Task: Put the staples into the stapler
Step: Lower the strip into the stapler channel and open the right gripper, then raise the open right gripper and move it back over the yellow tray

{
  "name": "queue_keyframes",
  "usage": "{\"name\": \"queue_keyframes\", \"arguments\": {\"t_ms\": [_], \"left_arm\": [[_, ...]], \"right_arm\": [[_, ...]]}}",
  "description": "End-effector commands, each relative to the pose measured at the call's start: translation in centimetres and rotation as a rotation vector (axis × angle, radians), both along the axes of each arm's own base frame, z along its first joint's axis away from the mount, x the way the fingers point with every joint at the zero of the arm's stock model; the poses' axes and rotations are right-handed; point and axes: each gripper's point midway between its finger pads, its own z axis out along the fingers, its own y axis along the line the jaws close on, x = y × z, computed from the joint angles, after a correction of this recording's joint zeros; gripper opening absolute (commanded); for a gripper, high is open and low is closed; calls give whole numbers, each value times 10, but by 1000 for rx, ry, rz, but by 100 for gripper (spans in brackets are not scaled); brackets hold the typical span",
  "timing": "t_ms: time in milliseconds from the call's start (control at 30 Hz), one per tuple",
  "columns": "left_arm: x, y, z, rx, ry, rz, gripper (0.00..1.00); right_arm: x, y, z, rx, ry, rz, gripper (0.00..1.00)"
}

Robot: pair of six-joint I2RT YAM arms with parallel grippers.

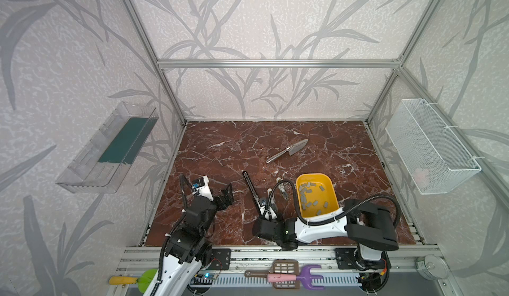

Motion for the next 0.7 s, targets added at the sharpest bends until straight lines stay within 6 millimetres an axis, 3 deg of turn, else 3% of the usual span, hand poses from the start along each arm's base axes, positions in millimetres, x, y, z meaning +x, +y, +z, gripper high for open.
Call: {"name": "queue_keyframes", "arguments": {"t_ms": [0,200,333,533,667], "left_arm": [[1,-2,1,9,-16,-11,95],[1,-2,0,9,-16,-12,95],[1,-2,1,8,-16,-14,95],[1,-2,1,8,-17,-12,95],[1,-2,1,9,-17,-11,95]], "right_arm": [[11,3,-6,-17,7,-35,20],[23,15,-7,-7,16,-45,20],[26,18,-3,7,15,-41,26],[28,20,27,70,-27,-14,56],[26,19,58,124,-66,27,63]]}}
